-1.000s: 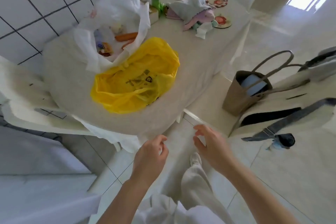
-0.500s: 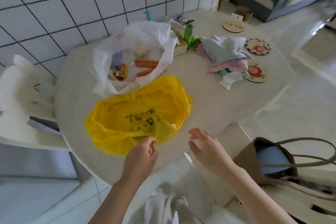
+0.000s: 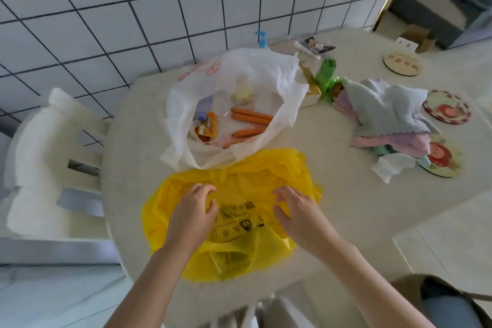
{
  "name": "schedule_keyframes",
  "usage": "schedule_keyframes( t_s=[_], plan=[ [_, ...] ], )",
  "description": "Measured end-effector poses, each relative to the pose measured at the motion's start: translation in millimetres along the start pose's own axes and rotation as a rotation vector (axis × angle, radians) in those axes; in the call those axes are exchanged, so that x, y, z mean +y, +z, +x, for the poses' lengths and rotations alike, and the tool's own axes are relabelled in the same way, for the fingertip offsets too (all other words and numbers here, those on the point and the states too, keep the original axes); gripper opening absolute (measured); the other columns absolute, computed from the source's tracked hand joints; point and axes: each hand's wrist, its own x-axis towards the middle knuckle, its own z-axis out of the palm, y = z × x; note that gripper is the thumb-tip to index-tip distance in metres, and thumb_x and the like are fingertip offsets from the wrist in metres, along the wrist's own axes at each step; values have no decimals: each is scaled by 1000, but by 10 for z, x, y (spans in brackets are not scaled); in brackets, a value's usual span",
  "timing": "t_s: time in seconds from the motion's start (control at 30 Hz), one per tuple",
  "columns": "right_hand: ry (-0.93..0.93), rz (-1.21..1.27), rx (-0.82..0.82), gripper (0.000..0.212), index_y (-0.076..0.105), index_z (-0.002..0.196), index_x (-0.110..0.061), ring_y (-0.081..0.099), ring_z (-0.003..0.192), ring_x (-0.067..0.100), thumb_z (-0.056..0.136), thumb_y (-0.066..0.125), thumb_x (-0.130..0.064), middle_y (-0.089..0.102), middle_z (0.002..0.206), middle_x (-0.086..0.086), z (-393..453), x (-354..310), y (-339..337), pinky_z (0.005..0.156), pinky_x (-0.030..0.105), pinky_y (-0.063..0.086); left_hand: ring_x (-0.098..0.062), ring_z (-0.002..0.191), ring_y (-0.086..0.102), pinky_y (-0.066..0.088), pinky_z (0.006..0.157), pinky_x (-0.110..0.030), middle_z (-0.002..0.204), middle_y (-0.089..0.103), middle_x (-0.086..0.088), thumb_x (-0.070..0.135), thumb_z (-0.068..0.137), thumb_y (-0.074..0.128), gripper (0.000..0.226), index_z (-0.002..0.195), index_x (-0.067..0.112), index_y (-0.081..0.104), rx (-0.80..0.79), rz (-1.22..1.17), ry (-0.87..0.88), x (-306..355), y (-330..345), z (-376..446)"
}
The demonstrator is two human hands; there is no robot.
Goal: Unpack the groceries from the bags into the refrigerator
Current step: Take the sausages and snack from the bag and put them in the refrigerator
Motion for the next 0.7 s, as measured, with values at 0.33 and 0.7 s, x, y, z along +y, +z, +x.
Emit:
schedule_keyframes(
  t_s=[0.33, 0.7],
  plan=[
    [-146, -53, -116, 32, 52, 127, -20, 54, 112, 13, 97, 49, -31, 60, 118, -5, 925, -15, -116, 91, 24, 43, -16, 113, 49, 46, 86, -29, 117, 56, 2, 17, 93, 53, 29, 121, 15, 59, 35, 91, 4, 33, -48, 672],
    [-230, -190, -186, 37, 48, 128, -14, 47, 119, 24, 94, 54, -28, 53, 125, 3, 2110, 43, -373, 91, 32, 43, -28, 103, 55, 53, 87, -37, 104, 61, -9, -3, 71, 64, 34, 104, 5, 63, 45, 443, 264, -125, -144, 1638]
  ],
)
